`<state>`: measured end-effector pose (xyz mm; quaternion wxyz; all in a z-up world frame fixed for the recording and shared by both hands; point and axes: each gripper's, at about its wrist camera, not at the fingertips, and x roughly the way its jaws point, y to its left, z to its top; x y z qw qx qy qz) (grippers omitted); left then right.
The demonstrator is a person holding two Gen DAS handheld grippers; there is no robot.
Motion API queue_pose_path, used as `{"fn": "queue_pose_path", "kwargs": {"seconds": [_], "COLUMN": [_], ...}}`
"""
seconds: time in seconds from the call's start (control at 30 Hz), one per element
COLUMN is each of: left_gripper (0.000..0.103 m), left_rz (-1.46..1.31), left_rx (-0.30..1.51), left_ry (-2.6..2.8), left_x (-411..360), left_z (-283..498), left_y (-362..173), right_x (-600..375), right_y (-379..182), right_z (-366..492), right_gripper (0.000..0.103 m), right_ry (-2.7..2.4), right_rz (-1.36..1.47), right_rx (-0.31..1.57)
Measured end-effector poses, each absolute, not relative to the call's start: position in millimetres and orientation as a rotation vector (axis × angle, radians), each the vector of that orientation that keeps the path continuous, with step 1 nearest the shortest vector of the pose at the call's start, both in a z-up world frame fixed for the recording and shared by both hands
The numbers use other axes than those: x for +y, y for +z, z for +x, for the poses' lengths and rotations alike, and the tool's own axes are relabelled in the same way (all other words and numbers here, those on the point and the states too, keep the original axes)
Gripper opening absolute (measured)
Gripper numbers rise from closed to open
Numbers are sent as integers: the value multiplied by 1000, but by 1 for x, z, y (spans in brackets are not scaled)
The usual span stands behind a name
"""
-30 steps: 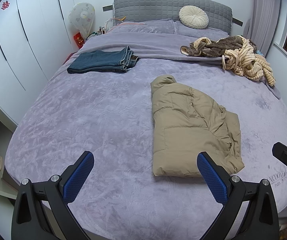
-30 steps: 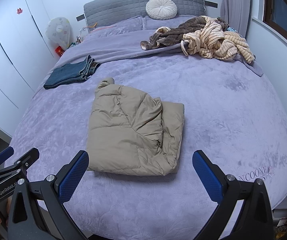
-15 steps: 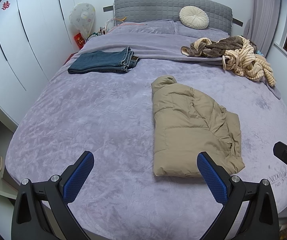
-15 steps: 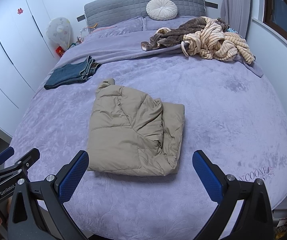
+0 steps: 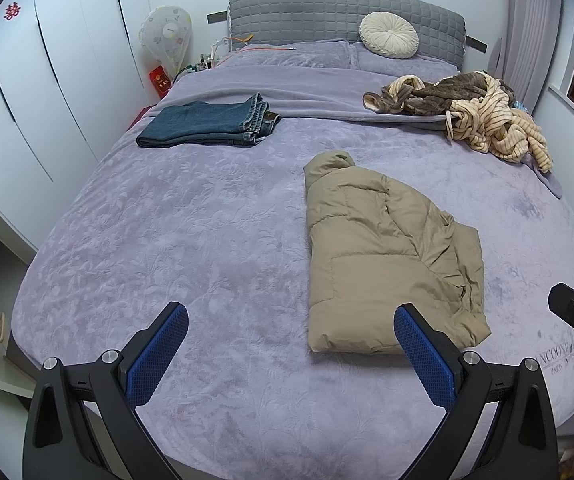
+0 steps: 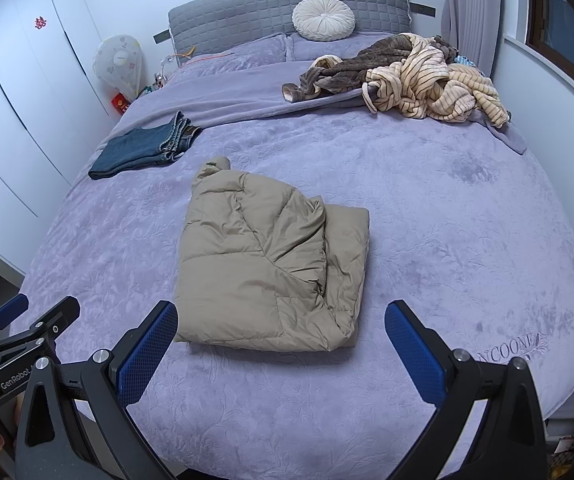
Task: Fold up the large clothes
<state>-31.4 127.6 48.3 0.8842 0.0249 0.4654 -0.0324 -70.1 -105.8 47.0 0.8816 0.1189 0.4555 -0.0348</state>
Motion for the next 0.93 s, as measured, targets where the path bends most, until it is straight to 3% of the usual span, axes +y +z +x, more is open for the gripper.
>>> {"fn": "queue_pose_path", "kwargs": {"seconds": [0.93], "left_gripper": [103], "left_rz": [49], "left_rx": [975], "left_ry": [-79], "left_x": [134], "left_z": [-23], "left_y": [45], "right_x": [-104], "right_y": [48], "right_z": [-69], "right_gripper": [103], "right_ry": [-77], "right_rz": [247], "right_rx": [954]}}
